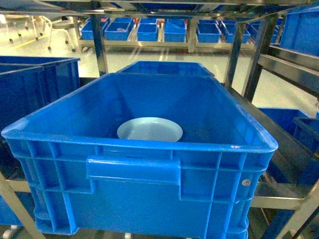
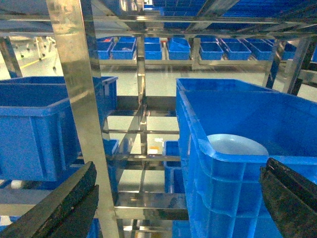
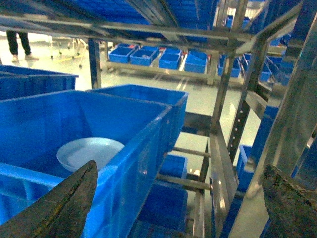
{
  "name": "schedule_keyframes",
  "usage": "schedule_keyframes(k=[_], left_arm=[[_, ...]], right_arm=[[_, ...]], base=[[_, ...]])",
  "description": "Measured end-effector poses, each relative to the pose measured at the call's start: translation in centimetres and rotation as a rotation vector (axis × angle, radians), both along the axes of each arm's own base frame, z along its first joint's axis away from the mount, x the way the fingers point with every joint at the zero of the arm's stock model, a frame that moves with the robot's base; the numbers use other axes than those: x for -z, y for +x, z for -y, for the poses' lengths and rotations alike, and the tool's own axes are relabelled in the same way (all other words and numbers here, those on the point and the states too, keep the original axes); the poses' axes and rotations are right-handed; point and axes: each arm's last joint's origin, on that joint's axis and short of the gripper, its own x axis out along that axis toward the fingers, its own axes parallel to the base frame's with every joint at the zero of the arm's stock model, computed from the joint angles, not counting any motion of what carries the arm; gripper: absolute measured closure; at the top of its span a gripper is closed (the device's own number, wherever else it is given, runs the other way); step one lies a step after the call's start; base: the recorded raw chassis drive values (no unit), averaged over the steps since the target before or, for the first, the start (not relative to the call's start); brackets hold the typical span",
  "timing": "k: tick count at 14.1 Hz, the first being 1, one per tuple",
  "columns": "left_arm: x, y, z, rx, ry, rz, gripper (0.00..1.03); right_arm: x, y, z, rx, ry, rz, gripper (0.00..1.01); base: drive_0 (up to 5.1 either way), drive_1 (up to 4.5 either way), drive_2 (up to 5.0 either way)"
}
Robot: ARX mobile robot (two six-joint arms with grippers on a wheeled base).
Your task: Place blue tray on left shelf second layer neatly
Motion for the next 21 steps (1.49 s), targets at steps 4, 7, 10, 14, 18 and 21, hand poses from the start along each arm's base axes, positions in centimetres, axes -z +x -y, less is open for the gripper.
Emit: schedule_keyframes(k=[4,7,10,14,18,21], left_arm=[[0.0,0.0,0.0,-0.001,0.0,0.0,0.05],[0.0,0.0,0.0,-0.003,0.0,0.0,0.05],[0.0,0.0,0.0,-0.001,0.0,0.0,0.05],[0.0,0.0,0.0,0.0,0.0,0.0,0.05],[0.0,0.0,0.0,0.0,0.0,0.0,0.05],[0.0,0.0,0.0,-0.001,0.0,0.0,0.05]], right_arm=[[-1.7,-2.2,0.0,0.035,0.026,0.077,0.03],[-1.1,-2.7,0.4,0.155,0.03,-0.012,0.19],[-1.4,-3.9,1.8,0.208,0.037,-0.013,0.61],[-1.5,-4.5,3.0,0.199,0.029,-0.035,0.98],[-1.2,-5.3,3.2,0.204,0.032,-0.06,0.99],[-1.2,-6.0,3.2,0.203,0.035,-0.045,0.44]], base=[[0.0,0.0,0.0],[0.0,0.0,0.0],[0.0,0.0,0.0],[0.0,0.0,0.0],[0.0,0.0,0.0],[0.0,0.0,0.0]])
